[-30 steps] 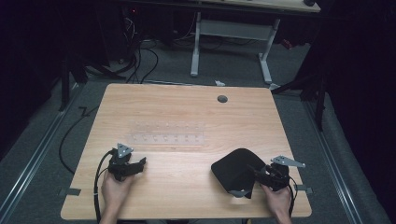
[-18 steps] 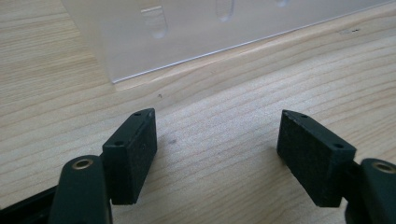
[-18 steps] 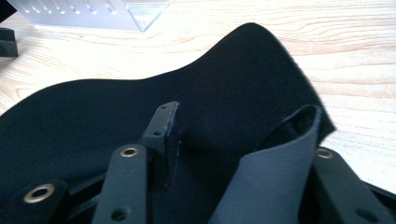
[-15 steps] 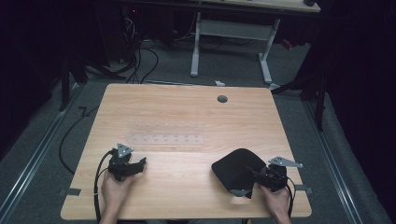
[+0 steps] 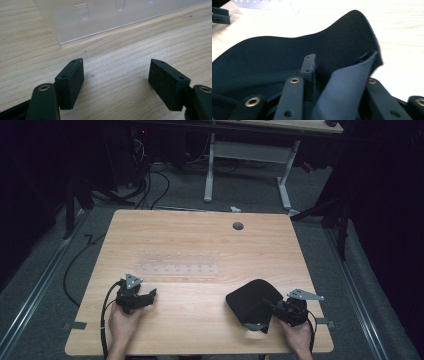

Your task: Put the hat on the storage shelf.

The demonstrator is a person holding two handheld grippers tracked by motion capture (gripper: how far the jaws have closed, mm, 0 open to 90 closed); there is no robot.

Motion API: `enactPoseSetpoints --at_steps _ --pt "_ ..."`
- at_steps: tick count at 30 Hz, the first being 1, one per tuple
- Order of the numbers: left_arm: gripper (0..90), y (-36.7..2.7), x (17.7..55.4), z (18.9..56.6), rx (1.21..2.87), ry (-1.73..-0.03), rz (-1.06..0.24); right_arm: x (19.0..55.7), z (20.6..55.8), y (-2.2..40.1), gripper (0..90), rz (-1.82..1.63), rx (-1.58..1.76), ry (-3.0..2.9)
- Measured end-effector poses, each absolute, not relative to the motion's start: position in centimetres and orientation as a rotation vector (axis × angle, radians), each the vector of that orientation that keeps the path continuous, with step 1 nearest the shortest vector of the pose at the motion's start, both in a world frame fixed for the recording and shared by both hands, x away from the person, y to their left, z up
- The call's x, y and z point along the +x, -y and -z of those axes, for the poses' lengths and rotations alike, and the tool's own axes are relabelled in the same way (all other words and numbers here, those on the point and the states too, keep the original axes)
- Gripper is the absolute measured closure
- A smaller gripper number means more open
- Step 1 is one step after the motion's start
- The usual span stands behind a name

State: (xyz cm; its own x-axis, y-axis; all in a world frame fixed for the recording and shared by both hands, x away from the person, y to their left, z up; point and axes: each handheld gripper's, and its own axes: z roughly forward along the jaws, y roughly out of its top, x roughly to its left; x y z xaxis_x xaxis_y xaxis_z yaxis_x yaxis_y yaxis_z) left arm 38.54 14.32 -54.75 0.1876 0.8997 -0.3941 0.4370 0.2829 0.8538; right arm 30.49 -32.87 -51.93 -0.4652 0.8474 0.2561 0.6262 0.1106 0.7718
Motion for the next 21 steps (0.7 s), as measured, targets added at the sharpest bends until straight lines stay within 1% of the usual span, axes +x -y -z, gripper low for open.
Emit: enactPoseSetpoints --at_steps 1,2,7,14,21 --pt "29.2 -14.3 38.5 54.8 1.331 -1.429 -0.519 30.5 51.9 32.9 71.1 -1.280 1.461 -2.139" --pt "29.2 -14.3 38.5 54.7 1.332 -1.430 -0.519 30.4 51.8 32.8 74.9 -1.292 1.454 -2.151" --pt "29.2 -14.3 38.5 54.8 1.330 -1.429 -0.520 30.3 51.4 32.9 78.9 -1.308 1.433 -2.177" --pt "29.6 -14.3 38.5 54.8 1.330 -1.429 -0.520 30.3 50.9 32.9 82.6 -1.371 1.421 -2.196" --pt "29.6 -14.3 38.5 54.8 1.330 -1.429 -0.520 30.5 50.3 32.7 82.8 -1.389 1.390 -2.197"
